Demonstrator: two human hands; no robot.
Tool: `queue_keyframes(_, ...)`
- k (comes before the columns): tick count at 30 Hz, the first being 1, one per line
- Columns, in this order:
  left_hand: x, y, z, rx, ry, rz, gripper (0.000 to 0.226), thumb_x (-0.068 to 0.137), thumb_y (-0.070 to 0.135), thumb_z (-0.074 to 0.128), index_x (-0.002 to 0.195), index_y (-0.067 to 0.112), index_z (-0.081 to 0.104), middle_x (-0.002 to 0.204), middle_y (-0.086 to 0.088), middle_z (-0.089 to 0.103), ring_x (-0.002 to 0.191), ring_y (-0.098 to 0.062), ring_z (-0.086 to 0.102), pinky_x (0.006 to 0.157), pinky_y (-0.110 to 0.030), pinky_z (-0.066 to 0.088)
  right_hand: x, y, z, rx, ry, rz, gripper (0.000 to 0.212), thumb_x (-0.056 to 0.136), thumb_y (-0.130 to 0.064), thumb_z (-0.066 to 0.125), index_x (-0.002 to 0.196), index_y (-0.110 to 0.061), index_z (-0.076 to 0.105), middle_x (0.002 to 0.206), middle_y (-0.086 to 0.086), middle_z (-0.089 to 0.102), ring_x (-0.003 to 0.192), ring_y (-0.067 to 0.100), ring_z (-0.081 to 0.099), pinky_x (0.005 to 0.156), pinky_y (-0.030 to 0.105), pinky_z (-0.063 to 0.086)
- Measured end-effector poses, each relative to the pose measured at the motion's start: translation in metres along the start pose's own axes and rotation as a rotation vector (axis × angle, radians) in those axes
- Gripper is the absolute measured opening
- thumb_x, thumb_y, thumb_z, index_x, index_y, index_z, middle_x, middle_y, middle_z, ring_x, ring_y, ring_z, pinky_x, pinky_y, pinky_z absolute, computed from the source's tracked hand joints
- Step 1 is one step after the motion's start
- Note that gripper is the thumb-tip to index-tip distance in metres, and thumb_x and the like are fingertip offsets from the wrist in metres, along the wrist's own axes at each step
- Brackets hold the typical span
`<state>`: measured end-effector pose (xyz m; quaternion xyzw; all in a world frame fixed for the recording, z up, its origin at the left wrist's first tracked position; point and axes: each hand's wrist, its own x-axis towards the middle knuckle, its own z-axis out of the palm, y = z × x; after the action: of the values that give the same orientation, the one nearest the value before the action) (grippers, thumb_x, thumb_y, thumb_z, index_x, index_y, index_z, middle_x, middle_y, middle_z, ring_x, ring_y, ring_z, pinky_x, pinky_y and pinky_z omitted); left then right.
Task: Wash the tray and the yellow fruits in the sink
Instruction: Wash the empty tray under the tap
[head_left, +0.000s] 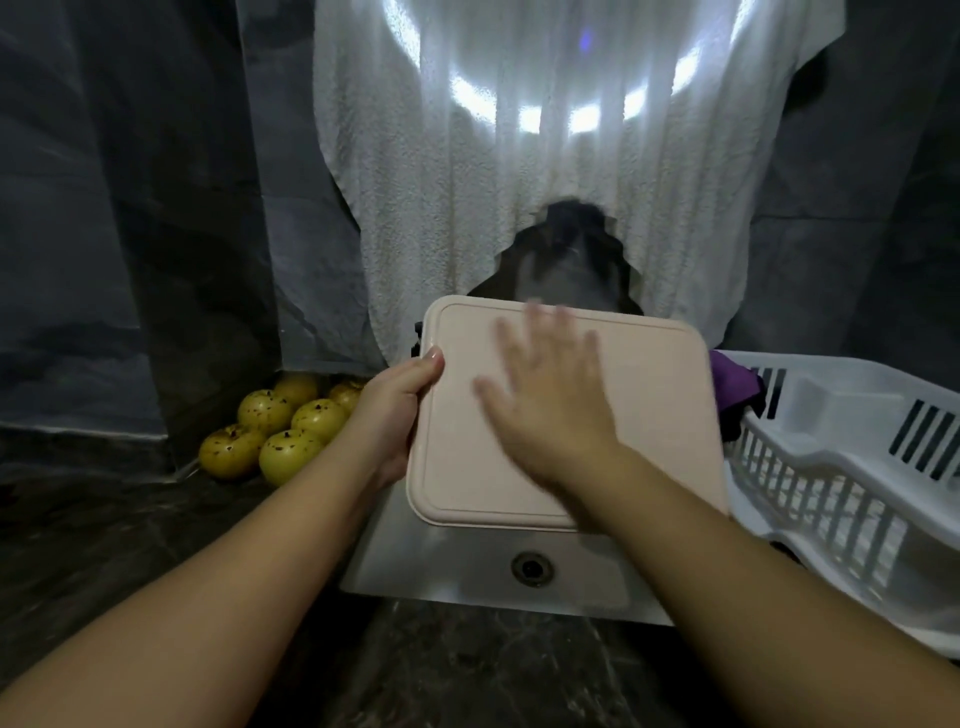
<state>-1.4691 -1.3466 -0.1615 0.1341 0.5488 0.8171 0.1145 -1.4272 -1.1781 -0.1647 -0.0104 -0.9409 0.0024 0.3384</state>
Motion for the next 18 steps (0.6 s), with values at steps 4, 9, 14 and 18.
queue_keyframes(4, -0.004, 0.000, -0.012, -0.022, -0.009, 0.007, 0.036, 0.105, 0.030, 0.055, 0.128, 0.005, 0.065, 0.110, -0.023, 0.070, 0.090, -0.034, 0.070, 0.086, -0.047, 0.058, -0.003, 0.021, -0.010, -0.072, 0.013, -0.099, 0.076, 0.093, -0.068, 0.015, 0.161, -0.034, 0.020, 0.171, 0.003, 0.009, 0.157, 0.028, 0.001, 0.124, 0.054, -0.003)
queue_keyframes(9, -0.003, 0.006, -0.046, -0.010, -0.020, 0.028, 0.034, 0.103, 0.033, 0.055, 0.124, 0.009, 0.068, 0.103, -0.018, 0.075, 0.084, -0.031, 0.074, 0.077, -0.046, 0.063, 0.013, 0.105, -0.040, 0.341, 0.085, 0.472, 0.063, 0.100, -0.065, 0.032, 0.136, -0.019, 0.056, 0.138, 0.014, 0.058, 0.125, 0.034, 0.053, 0.101, 0.043, 0.042)
queue_keyframes(14, 0.003, 0.006, -0.041, 0.124, -0.029, 0.187, 0.030, 0.093, 0.031, 0.063, 0.115, 0.012, 0.070, 0.100, -0.014, 0.077, 0.086, -0.029, 0.073, 0.072, -0.039, 0.063, 0.018, 0.110, -0.053, 0.621, 0.131, 0.611, 0.063, 0.101, -0.059, 0.041, 0.107, -0.004, 0.070, 0.100, 0.010, 0.064, 0.098, 0.030, 0.057, 0.094, 0.041, 0.045)
queue_keyframes(18, 0.021, 0.025, -0.033, 0.610, 0.134, 0.447, 0.020, 0.093, 0.043, 0.074, 0.096, 0.024, 0.068, 0.096, -0.002, 0.074, 0.086, -0.004, 0.070, 0.080, -0.026, 0.057, 0.025, 0.107, -0.062, 0.543, 0.137, 0.574, 0.050, 0.097, -0.041, 0.040, 0.082, 0.000, 0.064, 0.072, 0.008, 0.056, 0.070, 0.027, 0.049, 0.069, 0.039, 0.041)
